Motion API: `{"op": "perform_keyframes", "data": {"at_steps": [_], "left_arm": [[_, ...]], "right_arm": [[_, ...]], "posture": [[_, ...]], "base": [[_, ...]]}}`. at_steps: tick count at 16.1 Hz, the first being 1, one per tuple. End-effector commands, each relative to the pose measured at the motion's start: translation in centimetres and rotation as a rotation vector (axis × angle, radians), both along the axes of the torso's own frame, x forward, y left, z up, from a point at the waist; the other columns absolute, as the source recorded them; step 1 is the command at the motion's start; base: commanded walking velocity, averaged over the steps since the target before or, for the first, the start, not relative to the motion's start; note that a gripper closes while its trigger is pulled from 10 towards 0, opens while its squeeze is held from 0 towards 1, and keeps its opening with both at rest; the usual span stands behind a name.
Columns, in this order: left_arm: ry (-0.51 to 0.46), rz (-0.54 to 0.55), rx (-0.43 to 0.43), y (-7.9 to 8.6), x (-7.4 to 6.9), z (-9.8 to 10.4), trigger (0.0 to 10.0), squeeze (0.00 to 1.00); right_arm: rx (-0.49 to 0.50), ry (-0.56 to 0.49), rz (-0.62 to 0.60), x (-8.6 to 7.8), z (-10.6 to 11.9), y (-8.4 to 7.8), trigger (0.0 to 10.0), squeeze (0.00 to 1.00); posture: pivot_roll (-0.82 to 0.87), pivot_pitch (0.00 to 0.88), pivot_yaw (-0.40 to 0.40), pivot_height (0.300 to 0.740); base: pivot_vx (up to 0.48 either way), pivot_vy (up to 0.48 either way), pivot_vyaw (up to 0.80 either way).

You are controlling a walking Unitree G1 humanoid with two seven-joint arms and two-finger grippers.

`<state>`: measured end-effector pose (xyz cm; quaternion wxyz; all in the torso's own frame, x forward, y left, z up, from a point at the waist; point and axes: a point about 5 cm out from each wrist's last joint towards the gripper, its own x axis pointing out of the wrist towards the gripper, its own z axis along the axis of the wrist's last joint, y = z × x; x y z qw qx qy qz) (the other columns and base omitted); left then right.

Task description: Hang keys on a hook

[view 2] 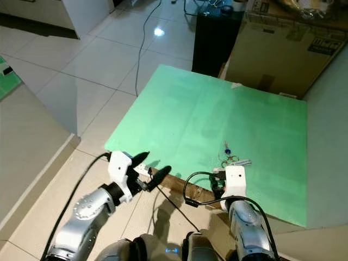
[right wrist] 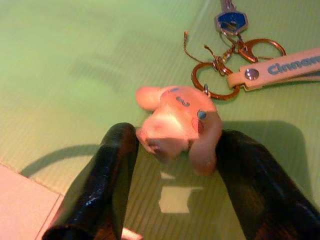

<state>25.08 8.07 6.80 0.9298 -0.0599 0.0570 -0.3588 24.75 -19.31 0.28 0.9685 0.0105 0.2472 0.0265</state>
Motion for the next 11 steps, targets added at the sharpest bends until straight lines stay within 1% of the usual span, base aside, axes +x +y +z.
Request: {"op": "perform_keyframes", "data": {"at_steps": [1, 2, 3, 4, 5, 6, 7, 9, 11], "left_arm": [[0.022, 0.022, 0.004, 0.1, -0.1, -0.5, 10.0, 0.00], [0.068, 0.074, -0.026, 0.4, 0.2, -0.7, 10.0, 0.00], [0.128, 0.171, -0.090, 1.3, 0.4, -0.9, 10.0, 0.00], [0.137, 0.216, -0.078, 2.0, -0.1, -1.3, 10.0, 0.00], [0.140, 0.223, -0.065, 2.2, -0.6, -1.5, 10.0, 0.00], [0.140, 0.222, -0.063, 2.2, -0.8, -1.6, 10.0, 0.00], [0.152, 0.253, -0.058, 2.3, -1.1, -2.0, 10.0, 0.00], [0.157, 0.271, -0.062, 2.1, -0.9, -2.1, 10.0, 0.00], [0.147, 0.272, -0.057, 2.1, -0.6, -1.9, 10.0, 0.00]], "right_arm": [[0.037, 0.028, -0.006, -0.7, -0.3, 0.0, 0.0, 0.00], [0.026, 0.009, -0.016, -0.6, -0.1, -0.1, 0.0, 0.00], [0.022, -0.006, -0.015, -0.6, 0.1, -0.1, 0.0, 0.00], [0.014, -0.023, -0.012, -0.6, 0.4, -0.2, 0.0, 0.00], [0.011, -0.031, -0.011, -0.5, 0.6, -0.2, 0.0, 0.00], [0.011, -0.032, -0.011, -0.6, 0.6, -0.3, 0.0, 0.00], [0.004, -0.036, 0.003, -0.6, 0.8, -0.5, 0.0, 0.00], [0.005, -0.036, 0.006, -0.5, 0.9, -0.7, 0.0, 0.00], [0.006, -0.052, 0.009, -0.1, 1.2, -0.6, 0.0, 0.00]], "posture": [[-0.16, 0.186, 0.010, 0.740], [-0.16, 0.187, 0.009, 0.740], [-0.17, 0.189, 0.014, 0.740], [-0.17, 0.189, 0.011, 0.740], [-0.18, 0.191, 0.006, 0.740], [-0.18, 0.191, 0.004, 0.740], [-0.18, 0.190, -0.010, 0.740], [-0.17, 0.183, -0.018, 0.740], [-0.17, 0.164, -0.018, 0.740]], "base": [[0.000, 0.000, 0.00], [0.000, 0.000, 0.00], [0.000, 0.000, 0.00], [0.000, 0.000, 0.00], [0.000, 0.000, 0.00], [0.000, 0.000, 0.00], [0.000, 0.000, 0.00], [0.000, 0.000, 0.00], [0.000, 0.000, 0.00]]}}
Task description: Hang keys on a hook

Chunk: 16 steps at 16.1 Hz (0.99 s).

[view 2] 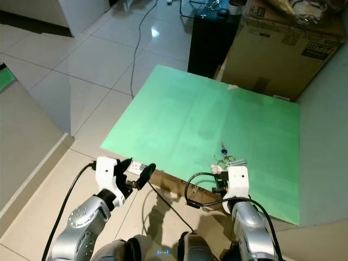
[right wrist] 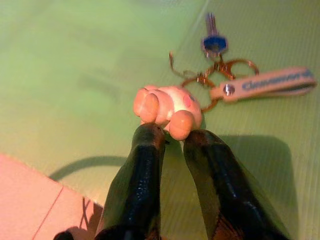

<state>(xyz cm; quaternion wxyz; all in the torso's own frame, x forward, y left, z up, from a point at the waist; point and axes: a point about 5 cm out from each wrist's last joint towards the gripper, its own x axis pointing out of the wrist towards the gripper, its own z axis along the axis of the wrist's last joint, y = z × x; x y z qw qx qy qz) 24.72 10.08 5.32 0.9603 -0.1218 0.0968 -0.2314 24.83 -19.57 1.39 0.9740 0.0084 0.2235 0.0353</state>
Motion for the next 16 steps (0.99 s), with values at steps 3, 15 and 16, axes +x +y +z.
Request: {"op": "perform_keyframes", "data": {"at_steps": [3, 15, 16], "left_arm": [[-0.009, 0.026, 0.031, 0.9, 1.1, 0.1, 10.0, 0.00], [-0.027, -0.016, 0.086, 0.2, 2.9, 0.0, 10.0, 0.00], [-0.024, -0.013, 0.101, 0.3, 2.9, -0.1, 10.0, 0.00]], "right_arm": [[-0.283, -0.354, 0.105, 2.7, 6.9, 1.2, 0.0, 0.00], [-0.272, -0.303, -0.208, 2.2, 6.3, -2.0, 10.0, 1.00], [-0.275, -0.302, -0.222, 2.1, 6.2, -2.3, 10.0, 1.00]], "posture": [[-0.15, 0.102, 0.013, 0.740], [-0.17, 0.072, 0.061, 0.740], [-0.17, 0.072, 0.061, 0.740]], "base": [[0.000, 0.000, 0.00], [0.000, 0.000, 0.00], [0.000, 0.000, 0.00]]}}
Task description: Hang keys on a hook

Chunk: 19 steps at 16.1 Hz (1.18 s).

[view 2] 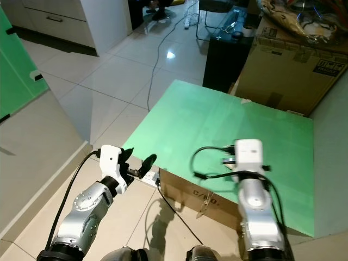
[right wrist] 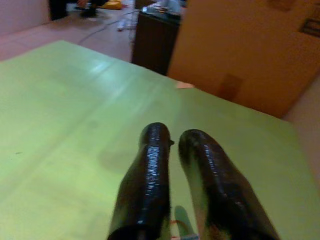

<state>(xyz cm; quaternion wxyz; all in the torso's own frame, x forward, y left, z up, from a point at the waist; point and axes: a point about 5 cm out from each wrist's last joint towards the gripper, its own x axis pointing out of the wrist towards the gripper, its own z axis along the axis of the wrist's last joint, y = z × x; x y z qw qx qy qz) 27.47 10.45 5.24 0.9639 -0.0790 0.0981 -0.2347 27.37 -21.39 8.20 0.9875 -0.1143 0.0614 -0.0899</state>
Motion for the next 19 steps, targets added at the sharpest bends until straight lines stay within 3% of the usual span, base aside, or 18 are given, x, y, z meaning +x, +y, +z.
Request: {"op": "perform_keyframes", "data": {"at_steps": [1, 4, 8, 10, 14, 19], "left_arm": [[-0.006, -0.007, 0.026, -0.1, 0.2, 0.0, 10.0, 0.00], [-0.023, -0.042, 0.078, -0.4, 0.1, 0.0, 10.0, 0.00], [-0.204, -0.294, 0.161, -2.0, -1.2, 1.8, 10.0, 0.00], [-0.230, -0.334, 0.172, -1.9, -1.1, 2.4, 10.0, 0.00], [-0.219, -0.327, 0.186, 0.6, -1.0, 3.2, 10.0, 0.00], [-0.158, -0.306, 0.157, 0.9, -2.6, 2.6, 10.0, 0.00]], "right_arm": [[-0.016, 0.032, -0.042, -0.5, -0.6, -0.7, 10.0, 1.00], [-0.023, 0.061, -0.038, -0.7, -1.4, -1.0, 10.0, 1.00], [0.017, 0.071, -0.060, -0.6, -1.9, -1.3, 10.0, 1.00], [0.021, 0.073, -0.070, -0.4, -2.1, -1.5, 10.0, 1.00], [0.039, 0.076, -0.086, -0.1, -2.7, -1.9, 10.0, 1.00], [0.078, 0.052, -0.046, 1.2, -2.7, -0.2, 10.0, 1.00]], "posture": [[-0.17, 0.072, 0.063, 0.740], [-0.17, 0.082, 0.067, 0.740], [-0.14, 0.099, 0.078, 0.740], [-0.13, 0.103, 0.086, 0.740], [-0.08, 0.120, 0.116, 0.740], [-0.05, 0.134, 0.127, 0.740]], "base": [[0.000, 0.000, 0.00], [0.000, 0.000, 0.00], [0.000, 0.000, 0.00], [0.000, 0.000, 0.00], [0.000, 0.000, 0.00], [0.000, 0.000, 0.00]]}}
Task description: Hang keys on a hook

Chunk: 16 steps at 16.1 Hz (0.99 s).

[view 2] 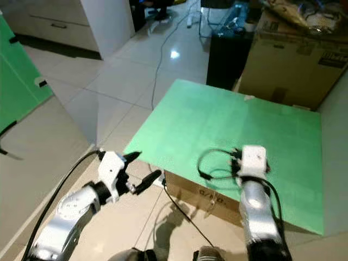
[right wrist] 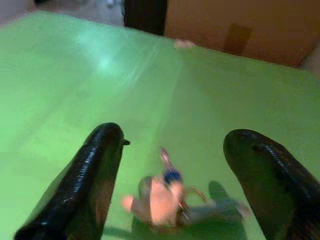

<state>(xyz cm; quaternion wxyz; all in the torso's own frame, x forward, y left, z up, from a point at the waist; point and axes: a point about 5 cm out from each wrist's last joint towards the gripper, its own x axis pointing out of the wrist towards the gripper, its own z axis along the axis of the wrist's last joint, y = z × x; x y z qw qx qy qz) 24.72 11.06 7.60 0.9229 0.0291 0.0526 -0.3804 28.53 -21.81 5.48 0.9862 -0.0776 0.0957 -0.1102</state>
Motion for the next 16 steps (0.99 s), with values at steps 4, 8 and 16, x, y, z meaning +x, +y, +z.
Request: {"op": "perform_keyframes", "data": {"at_steps": [4, 8, 16], "left_arm": [[0.033, 0.036, 0.002, 1.0, -1.3, 0.1, 10.0, 0.00], [0.076, 0.055, 0.029, 2.5, -2.5, 0.2, 10.0, 0.00], [0.139, 0.059, 0.038, 2.7, -3.9, -0.1, 10.0, 0.00]], "right_arm": [[0.009, -0.048, 0.082, 3.4, 1.3, 3.9, 10.0, 1.00], [-0.059, 0.023, -0.001, 4.0, 0.2, 4.6, 10.0, 0.81], [-0.170, 0.140, -0.183, 0.8, -3.2, 1.9, 10.0, 0.00]], "posture": [[-0.02, 0.155, 0.129, 0.740], [0.02, 0.188, 0.145, 0.740], [0.00, 0.234, 0.165, 0.740]], "base": [[0.000, 0.000, 0.00], [0.000, 0.000, 0.00], [0.000, 0.000, 0.00]]}}
